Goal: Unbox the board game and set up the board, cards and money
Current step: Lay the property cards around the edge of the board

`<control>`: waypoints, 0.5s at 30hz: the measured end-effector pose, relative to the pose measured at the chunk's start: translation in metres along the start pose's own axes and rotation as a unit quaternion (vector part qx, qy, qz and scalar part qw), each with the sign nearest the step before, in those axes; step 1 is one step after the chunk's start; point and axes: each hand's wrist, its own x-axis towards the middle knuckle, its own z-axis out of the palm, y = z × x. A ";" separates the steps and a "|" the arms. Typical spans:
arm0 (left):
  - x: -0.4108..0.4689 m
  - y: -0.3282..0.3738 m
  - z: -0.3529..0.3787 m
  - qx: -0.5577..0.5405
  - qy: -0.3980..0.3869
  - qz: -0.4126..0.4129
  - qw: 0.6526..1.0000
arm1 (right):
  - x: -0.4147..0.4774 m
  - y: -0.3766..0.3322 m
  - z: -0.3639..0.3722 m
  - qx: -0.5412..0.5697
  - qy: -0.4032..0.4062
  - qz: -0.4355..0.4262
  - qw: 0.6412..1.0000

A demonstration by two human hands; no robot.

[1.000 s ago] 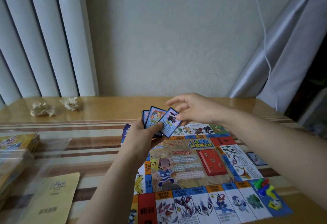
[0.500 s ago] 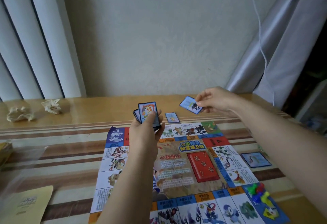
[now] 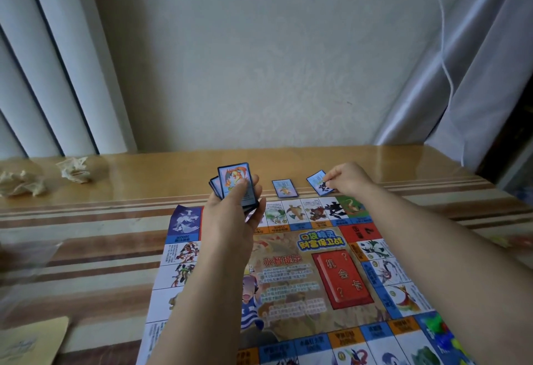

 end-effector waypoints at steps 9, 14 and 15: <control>-0.001 -0.001 0.001 0.002 -0.011 -0.016 1.000 | -0.001 0.003 0.002 -0.051 0.025 -0.022 0.998; -0.001 -0.002 0.002 -0.006 -0.009 -0.022 1.000 | -0.002 0.002 0.004 -0.068 0.032 -0.034 0.997; -0.001 -0.002 0.002 -0.006 -0.009 -0.022 1.000 | -0.002 0.002 0.004 -0.074 0.032 -0.035 0.996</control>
